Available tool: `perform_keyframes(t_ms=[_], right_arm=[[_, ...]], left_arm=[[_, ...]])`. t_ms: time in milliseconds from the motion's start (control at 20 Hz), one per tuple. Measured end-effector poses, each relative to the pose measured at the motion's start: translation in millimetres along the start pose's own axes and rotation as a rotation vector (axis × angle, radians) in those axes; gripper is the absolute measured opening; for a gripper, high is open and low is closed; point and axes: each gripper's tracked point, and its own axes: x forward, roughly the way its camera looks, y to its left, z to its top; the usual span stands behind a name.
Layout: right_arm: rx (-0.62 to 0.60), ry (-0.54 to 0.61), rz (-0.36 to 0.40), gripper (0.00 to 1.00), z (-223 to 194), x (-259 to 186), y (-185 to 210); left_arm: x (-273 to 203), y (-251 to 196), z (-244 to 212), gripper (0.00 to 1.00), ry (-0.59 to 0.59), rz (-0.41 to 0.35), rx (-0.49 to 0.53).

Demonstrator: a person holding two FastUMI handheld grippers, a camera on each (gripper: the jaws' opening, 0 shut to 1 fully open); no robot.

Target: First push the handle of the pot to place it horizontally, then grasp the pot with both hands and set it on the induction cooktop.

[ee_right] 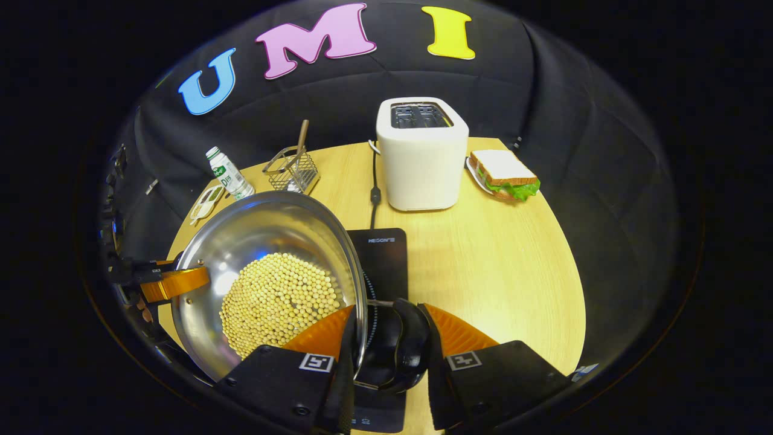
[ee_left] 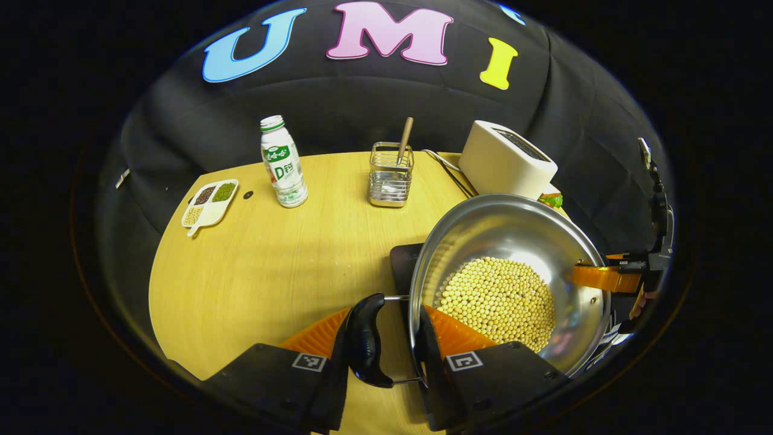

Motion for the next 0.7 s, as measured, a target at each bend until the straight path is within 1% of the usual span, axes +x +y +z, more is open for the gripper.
perform_keyframes(t_ms=[200, 350, 450, 500, 700], right_arm=[[0.005, -0.002, 0.000, 0.53, 3, 8, -11], [0.011, 0.001, 0.004, 0.53, 2, 13, -12], [0.005, 0.012, 0.005, 0.53, -2, 17, -11], [-0.001, -0.003, 0.006, 0.53, 2, 16, -10], [0.001, -0.002, 0.011, 0.53, 2, 18, -8]], left_arm=[[9, -10, 3, 0.58, -0.006, 0.004, 0.004], [15, -10, 2, 0.57, -0.011, 0.011, 0.009], [19, -7, -3, 0.57, 0.001, 0.012, -0.001], [19, -6, -3, 0.57, -0.005, 0.007, -0.011], [21, -5, -5, 0.57, -0.008, 0.001, -0.028]])
